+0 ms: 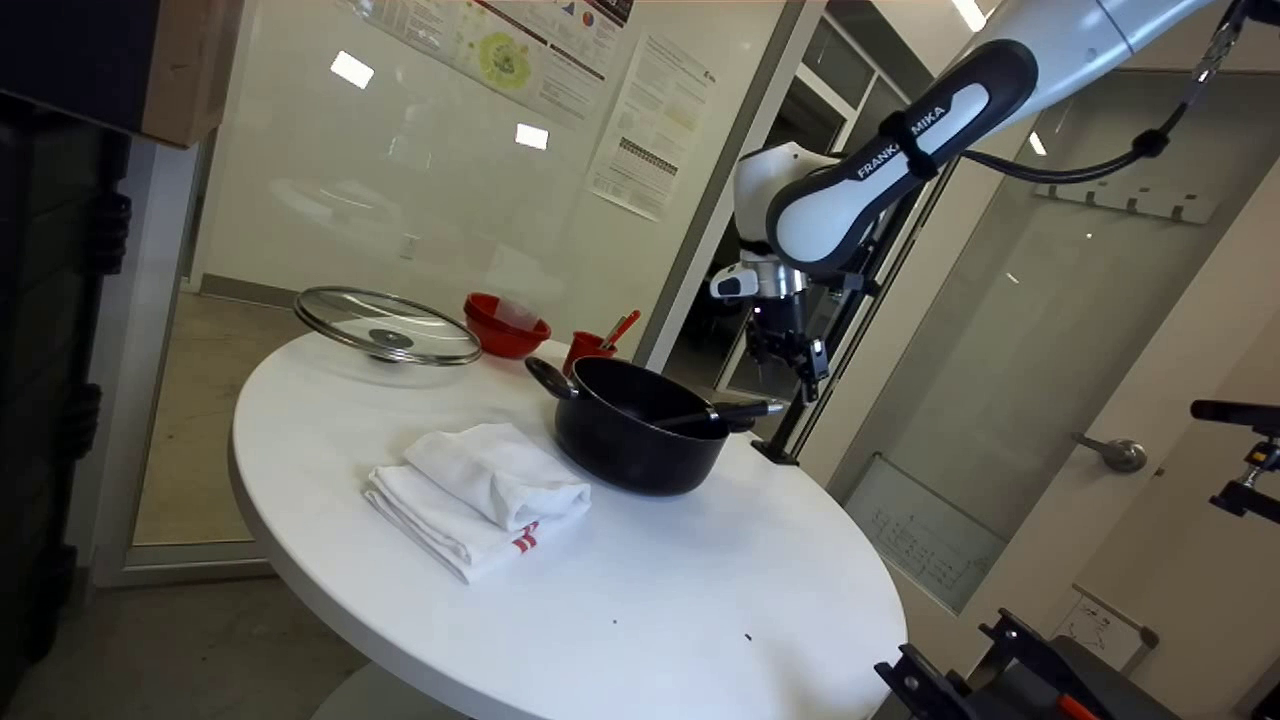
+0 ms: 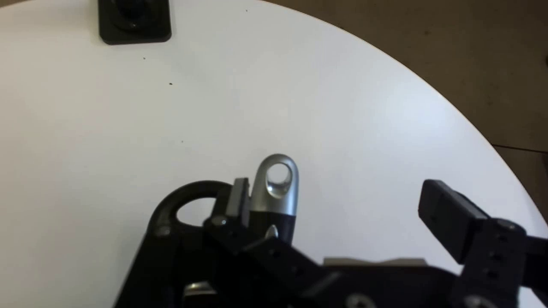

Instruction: Use the ladle to mix in the pot

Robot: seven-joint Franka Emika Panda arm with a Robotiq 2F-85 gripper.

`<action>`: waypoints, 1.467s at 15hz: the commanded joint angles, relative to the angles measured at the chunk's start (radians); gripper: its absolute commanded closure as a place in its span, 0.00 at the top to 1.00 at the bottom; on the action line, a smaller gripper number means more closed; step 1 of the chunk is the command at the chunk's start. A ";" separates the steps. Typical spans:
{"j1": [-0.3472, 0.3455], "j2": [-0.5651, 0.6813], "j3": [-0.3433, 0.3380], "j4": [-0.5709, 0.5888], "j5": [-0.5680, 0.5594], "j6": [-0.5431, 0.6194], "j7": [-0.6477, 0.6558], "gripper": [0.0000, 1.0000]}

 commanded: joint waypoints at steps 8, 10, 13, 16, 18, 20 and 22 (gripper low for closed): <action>0.044 0.254 -0.027 0.273 -0.052 -0.045 0.005 0.69; 0.047 0.261 -0.026 0.286 -0.049 -0.050 0.002 0.55; 0.052 0.245 -0.023 0.282 -0.050 -0.060 0.000 0.31; 0.045 0.225 -0.016 0.271 -0.046 -0.055 -0.010 0.62; 0.043 0.214 -0.014 0.264 -0.046 -0.050 -0.015 0.69; 0.041 0.203 -0.011 0.258 -0.042 -0.045 -0.015 0.81; 0.042 0.192 -0.011 0.251 -0.047 -0.037 -0.011 0.45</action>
